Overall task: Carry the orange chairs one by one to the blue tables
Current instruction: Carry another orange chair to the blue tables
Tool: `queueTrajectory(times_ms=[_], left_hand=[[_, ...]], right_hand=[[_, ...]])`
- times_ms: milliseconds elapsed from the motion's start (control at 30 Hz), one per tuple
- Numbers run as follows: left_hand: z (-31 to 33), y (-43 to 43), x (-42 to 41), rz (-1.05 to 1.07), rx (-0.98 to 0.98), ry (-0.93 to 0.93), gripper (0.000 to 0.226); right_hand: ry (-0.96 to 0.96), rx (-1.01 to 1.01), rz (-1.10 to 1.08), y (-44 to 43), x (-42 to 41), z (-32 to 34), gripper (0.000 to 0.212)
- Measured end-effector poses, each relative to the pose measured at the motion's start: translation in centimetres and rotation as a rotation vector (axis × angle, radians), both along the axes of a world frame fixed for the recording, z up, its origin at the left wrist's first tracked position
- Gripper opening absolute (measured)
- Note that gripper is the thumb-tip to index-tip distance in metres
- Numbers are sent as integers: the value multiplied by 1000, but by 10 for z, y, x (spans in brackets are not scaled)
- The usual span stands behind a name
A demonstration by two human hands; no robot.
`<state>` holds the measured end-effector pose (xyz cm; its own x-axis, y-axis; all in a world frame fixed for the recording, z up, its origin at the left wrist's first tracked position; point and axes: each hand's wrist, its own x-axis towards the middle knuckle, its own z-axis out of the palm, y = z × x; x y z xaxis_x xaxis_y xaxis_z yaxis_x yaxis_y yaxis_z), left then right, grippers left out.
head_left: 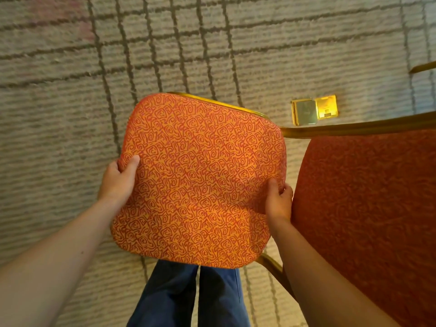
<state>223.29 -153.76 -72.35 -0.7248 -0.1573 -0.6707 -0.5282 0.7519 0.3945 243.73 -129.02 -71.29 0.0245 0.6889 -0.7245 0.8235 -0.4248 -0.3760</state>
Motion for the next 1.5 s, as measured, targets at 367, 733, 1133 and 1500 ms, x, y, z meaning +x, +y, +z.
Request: queueTrajectory(times_ms=[367, 733, 1133, 1500], left_hand=[[-16, 7, -15, 114, -101, -10, 80], [-31, -2, -24, 213, 22, -76, 95], [-79, -53, -39, 186, 209, -188, 102], [51, -5, -14, 206, 91, -142, 103]], right_hand=[[-58, 80, -168, 13, 2, -39, 67], [189, -218, -369, 22, 5, -43, 56], [234, -309, -323, 23, 9, -33, 67], [241, -365, -326, 22, 18, 45, 67]])
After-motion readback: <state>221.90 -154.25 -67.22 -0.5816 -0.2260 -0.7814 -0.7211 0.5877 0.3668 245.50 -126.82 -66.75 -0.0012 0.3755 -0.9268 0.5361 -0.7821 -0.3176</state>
